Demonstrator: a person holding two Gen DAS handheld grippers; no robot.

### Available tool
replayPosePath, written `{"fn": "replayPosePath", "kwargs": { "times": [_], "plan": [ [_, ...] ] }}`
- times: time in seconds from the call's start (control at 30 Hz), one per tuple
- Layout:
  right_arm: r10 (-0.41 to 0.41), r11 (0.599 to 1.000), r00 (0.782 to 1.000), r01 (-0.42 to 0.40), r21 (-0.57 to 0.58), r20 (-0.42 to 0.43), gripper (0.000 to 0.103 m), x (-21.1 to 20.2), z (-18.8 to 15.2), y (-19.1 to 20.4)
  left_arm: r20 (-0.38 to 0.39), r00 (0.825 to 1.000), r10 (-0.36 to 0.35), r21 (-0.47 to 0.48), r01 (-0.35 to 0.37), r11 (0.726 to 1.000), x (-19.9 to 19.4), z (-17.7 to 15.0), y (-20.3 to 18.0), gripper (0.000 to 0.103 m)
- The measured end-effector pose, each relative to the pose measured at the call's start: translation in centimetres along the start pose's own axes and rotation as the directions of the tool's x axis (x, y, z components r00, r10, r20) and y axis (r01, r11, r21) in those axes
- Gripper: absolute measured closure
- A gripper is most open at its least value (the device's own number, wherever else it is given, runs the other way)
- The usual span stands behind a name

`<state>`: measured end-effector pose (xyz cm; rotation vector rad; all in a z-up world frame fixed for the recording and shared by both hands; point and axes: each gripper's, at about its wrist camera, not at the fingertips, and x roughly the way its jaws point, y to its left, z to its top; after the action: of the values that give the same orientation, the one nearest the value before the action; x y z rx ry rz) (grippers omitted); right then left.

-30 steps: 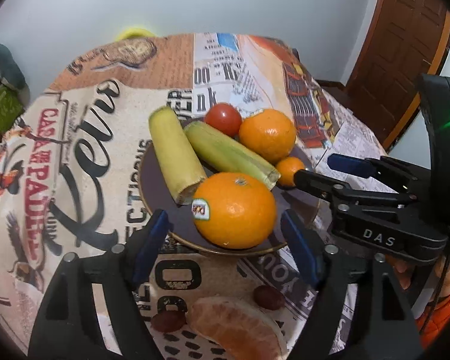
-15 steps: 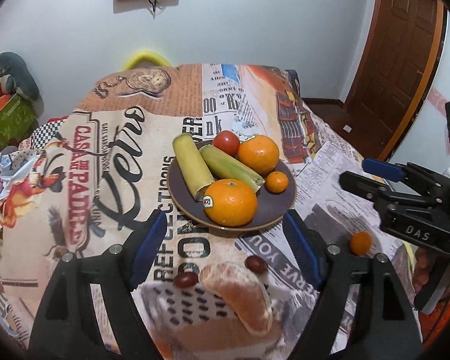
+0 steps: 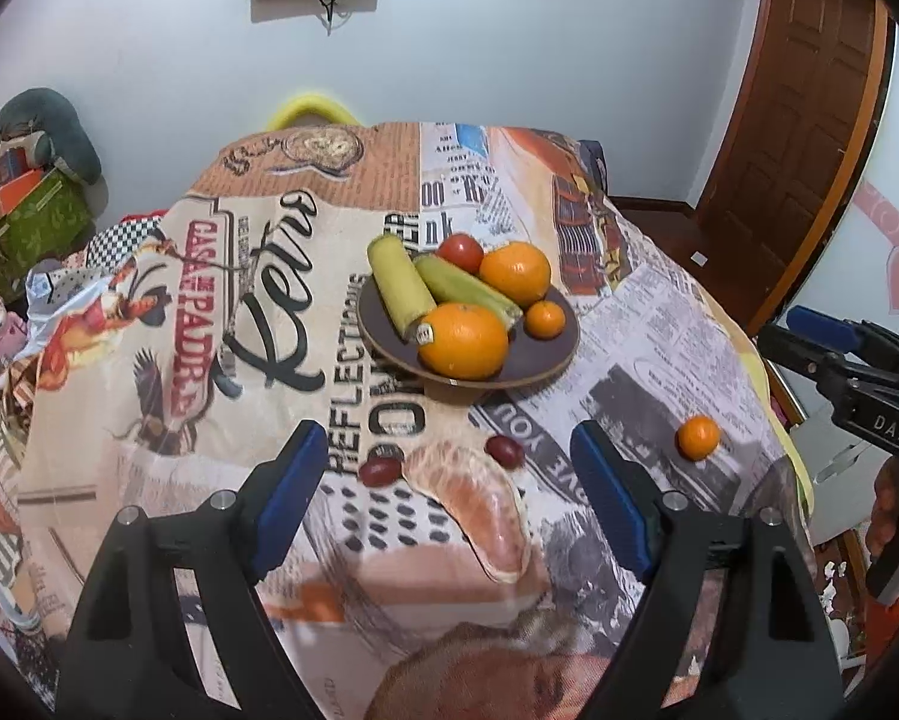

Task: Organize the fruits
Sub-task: 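Grasp the peeled pomelo segment with the left tool while the right tool grasps another mandarin, then carry the pomelo segment with the left tool while the right tool carries the mandarin onto the plate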

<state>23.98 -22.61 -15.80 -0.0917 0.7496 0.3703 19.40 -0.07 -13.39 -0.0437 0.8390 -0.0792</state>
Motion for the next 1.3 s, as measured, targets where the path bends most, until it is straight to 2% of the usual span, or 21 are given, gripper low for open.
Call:
{"fn": "replayPosePath", "kwargs": {
  "times": [0.23,0.37,0.7,0.87,1.0,1.13,1.3],
  "plan": [
    [-0.024,1.000,0.995,0.024,0.002,-0.092,0.048,1.7,-2.9,-1.5,-0.083,0.996,0.016,-0.035,-0.019,0.999,3.3,-2.3,-0.2,0.020],
    [-0.027,1.000,0.989,0.027,0.001,-0.144,0.048,3.3,-4.5,-2.1,-0.142,0.990,0.001,-0.055,-0.009,0.998,5.4,-3.2,-0.2,0.032],
    [-0.004,1.000,0.977,0.006,0.009,-0.211,0.049,6.5,-7.0,-2.4,-0.233,0.972,-0.037,-0.081,0.018,0.997,9.2,-4.6,-1.0,0.032],
    [0.015,0.999,0.974,-0.007,0.038,-0.227,0.054,7.6,-7.4,-2.9,-0.234,0.972,-0.012,-0.059,-0.002,0.998,10.3,-4.4,-1.2,0.032],
    [0.033,0.998,0.974,-0.020,0.057,-0.224,0.057,7.9,-7.4,-3.3,-0.220,0.975,-0.026,-0.089,0.006,0.996,10.8,-4.1,-0.8,0.032],
    [0.040,0.998,0.974,-0.026,0.065,-0.224,0.067,8.3,-7.1,-3.3,-0.213,0.977,-0.018,-0.104,-0.004,0.995,11.1,-3.7,-0.5,0.041],
    [0.034,0.999,0.974,-0.024,0.049,-0.223,0.068,8.4,-7.1,-2.9,-0.201,0.979,-0.028,-0.090,0.010,0.996,11.0,-3.7,-0.4,0.044]
  ]
}}
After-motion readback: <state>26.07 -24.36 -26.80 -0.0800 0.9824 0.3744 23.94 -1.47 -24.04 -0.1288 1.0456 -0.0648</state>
